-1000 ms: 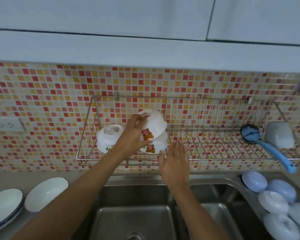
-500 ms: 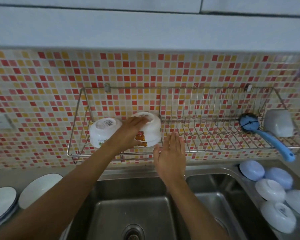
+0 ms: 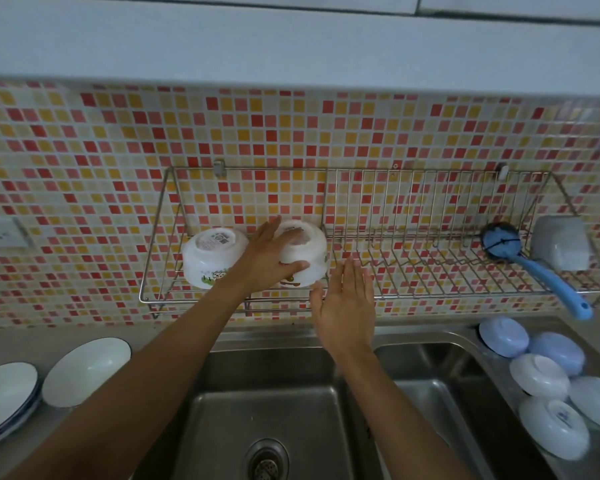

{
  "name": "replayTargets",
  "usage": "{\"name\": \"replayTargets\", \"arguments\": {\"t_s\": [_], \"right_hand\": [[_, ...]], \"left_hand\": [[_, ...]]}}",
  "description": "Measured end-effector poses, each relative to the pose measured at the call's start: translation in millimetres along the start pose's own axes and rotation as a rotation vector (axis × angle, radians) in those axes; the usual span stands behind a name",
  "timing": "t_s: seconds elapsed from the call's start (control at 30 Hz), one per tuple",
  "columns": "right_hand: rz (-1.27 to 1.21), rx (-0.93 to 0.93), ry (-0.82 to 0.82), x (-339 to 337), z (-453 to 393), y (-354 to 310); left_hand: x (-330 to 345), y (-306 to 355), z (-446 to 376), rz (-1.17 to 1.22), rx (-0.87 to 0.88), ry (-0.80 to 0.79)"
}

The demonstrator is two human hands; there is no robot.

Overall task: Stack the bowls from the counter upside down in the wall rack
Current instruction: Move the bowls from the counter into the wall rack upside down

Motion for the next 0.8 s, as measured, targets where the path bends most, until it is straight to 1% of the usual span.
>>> {"name": "replayTargets", "arguments": {"t_s": [0.07, 0.17, 0.33, 0.43, 0.57, 0.73, 0.8], "right_hand": [[0.0, -0.001, 0.0, -0.1, 0.1, -0.2], [-0.005, -0.002, 0.004, -1.4, -0.1, -1.2], [-0.004, -0.019, 0.007, -0.2, -0.7, 0.9], [0.007, -0.025, 0.011, 0.6, -0.3, 1.4], [-0.016, -0.026, 0.006, 1.6, -0.2, 0.6], [-0.126, -0.049, 0.039, 5.0, 19.8, -1.5], [-0.17, -0.066, 0.02, 8.5, 34.1, -5.7]], "left_hand": [[3.7, -3.4, -0.8, 0.027, -0.017, -0.015], [2.6, -3.6, 0.0, 0.038, -0.013, 0.011], [0.4, -0.6, 5.5, -0.006, 0.019, 0.004], [-1.5, 9.4, 13.6, -0.01, -0.016, 0.017], [-5.4, 22.7, 30.9, -0.158, 0.028, 0.063], [0.0, 28.8, 93.9, -0.44, 0.045, 0.049], [0.2, 23.5, 124.4, -0.474, 0.011, 0.056]]}}
Point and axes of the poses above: each hand's wrist, its own z-axis away from the middle knuckle, its own x-axis out of the palm, y = z × x, the point moved 4 cm from there along -z, towards the middle knuckle, and after that the axes turned 14 degrees about x, right-handed, at the moved point
